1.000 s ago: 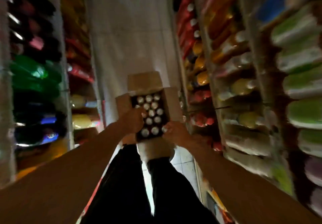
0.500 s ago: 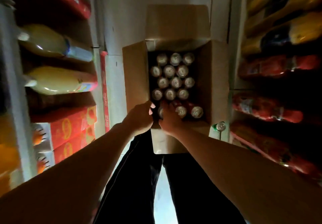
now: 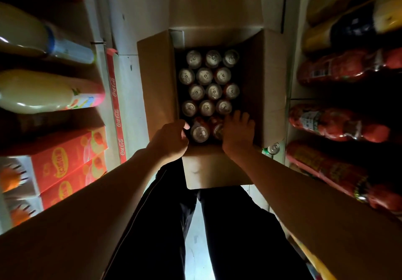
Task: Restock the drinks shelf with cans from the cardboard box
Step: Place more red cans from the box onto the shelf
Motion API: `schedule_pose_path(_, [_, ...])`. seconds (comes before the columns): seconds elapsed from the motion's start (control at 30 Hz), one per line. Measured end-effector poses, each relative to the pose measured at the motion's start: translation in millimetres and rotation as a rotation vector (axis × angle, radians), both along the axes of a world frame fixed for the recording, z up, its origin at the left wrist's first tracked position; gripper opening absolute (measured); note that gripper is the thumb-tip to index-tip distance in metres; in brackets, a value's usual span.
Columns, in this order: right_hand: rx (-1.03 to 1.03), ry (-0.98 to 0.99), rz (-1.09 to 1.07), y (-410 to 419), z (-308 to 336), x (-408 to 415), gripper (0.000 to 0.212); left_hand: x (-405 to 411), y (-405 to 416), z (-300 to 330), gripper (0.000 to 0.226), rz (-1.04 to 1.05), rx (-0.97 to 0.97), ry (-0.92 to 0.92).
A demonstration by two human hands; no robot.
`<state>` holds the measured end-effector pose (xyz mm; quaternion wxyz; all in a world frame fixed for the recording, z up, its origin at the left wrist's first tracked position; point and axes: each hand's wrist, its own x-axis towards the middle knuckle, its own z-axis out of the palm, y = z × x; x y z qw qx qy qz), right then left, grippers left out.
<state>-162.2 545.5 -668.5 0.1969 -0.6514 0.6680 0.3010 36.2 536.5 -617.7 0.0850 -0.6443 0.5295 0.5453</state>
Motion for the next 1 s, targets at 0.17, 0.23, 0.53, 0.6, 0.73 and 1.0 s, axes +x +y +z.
schedule_pose_path(0.17, [0.06,0.013,0.144,4,-20,-33,0.048,-15,-8,-2,0.031,-0.046,-0.015,-0.01])
schedule_pose_path(0.23, [0.095,0.004,0.181,-4,-13,-29,0.044,-16,-7,0,0.03,-0.06,-0.021,-0.007])
schedule_pose_path(0.53, [-0.077,-0.431,-0.447,-31,203,-65,0.06,-53,-38,121,0.076,-0.195,-0.076,0.22])
schedule_pose_path(0.6, [-0.14,-0.561,-0.698,-37,295,-83,0.067,-76,-55,183,0.098,-0.342,-0.146,0.316])
schedule_pose_path(0.73, [-0.302,-0.765,-0.875,-47,463,-114,0.039,-133,-92,334,0.078,-0.381,-0.261,0.481])
schedule_pose_path(1.0, [-0.876,-1.19,-0.968,-9,703,-141,0.076,-218,-130,591,0.062,-0.483,-0.335,0.826])
